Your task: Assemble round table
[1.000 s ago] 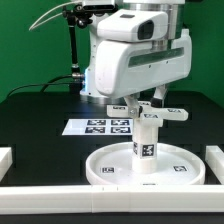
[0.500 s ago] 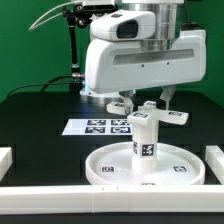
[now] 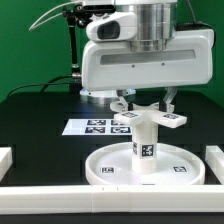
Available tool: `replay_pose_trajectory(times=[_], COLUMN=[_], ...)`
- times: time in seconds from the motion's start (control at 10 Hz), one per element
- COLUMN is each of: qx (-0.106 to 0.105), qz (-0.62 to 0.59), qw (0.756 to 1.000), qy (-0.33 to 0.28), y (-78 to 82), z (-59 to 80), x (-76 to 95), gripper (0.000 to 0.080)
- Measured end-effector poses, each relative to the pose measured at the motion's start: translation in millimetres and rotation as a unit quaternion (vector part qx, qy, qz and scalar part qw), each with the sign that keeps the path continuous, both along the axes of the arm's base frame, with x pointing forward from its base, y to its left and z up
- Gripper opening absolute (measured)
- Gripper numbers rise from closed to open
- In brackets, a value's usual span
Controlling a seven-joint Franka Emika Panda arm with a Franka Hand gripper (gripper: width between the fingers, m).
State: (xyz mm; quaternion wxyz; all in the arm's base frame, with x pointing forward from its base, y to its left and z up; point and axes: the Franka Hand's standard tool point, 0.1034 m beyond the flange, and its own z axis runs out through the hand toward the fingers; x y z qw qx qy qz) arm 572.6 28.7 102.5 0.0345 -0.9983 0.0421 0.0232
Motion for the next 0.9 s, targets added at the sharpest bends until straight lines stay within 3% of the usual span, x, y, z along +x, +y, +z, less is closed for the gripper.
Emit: replay_pose_trajectory(times=[0.4, 0.9], qx=[0.003, 0.006], qz=[-0.118, -0.273], qw=[0.993, 0.962], qy=[0.005, 0.017], y=[1.5, 4.8], z=[0.1, 0.8], x=[1.0, 2.2], gripper=[0.0439, 0.0440])
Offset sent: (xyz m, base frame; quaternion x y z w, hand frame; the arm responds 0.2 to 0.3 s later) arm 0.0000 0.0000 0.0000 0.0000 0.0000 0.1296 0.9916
